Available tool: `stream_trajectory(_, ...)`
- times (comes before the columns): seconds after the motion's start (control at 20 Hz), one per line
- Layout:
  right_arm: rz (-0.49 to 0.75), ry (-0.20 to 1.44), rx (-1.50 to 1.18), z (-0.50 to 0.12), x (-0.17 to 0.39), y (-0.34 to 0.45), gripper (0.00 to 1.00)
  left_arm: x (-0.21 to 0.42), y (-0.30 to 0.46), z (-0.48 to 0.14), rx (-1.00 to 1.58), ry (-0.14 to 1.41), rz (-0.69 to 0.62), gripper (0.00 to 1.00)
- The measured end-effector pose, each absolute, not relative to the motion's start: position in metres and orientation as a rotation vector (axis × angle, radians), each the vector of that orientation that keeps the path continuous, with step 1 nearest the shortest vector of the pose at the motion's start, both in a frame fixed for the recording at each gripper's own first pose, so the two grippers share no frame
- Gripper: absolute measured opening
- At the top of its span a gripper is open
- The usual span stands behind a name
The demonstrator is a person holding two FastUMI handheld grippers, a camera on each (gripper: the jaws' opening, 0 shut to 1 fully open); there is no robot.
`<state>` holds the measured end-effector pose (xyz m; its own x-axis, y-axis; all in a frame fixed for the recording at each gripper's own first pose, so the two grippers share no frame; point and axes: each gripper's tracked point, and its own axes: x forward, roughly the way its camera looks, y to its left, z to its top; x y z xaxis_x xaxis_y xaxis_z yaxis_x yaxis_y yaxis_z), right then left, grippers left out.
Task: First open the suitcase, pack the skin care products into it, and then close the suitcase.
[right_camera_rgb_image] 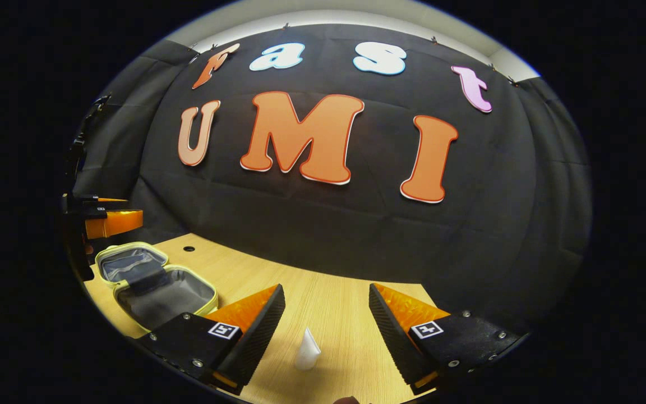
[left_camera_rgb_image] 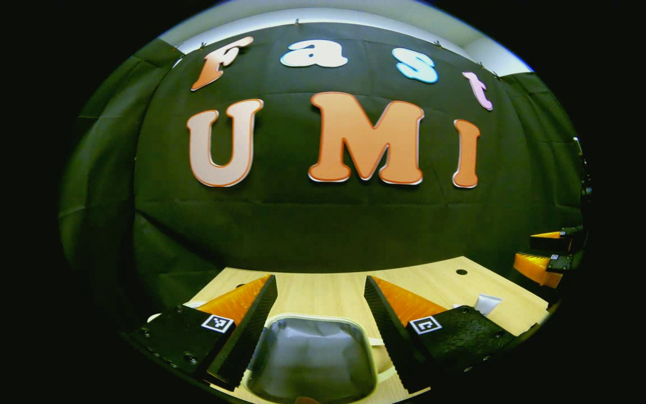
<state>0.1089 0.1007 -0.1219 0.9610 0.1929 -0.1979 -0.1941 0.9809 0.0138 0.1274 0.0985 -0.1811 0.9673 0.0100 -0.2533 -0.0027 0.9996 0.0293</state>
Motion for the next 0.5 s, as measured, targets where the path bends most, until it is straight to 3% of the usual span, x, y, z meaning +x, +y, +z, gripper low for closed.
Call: stream_trajectory(0.5,0.319,0.299,-0.004,-0.195,0.101,0.094,0.96,0.101,-0.040,-0.245,0.047,0.353,-0.174,0.98)
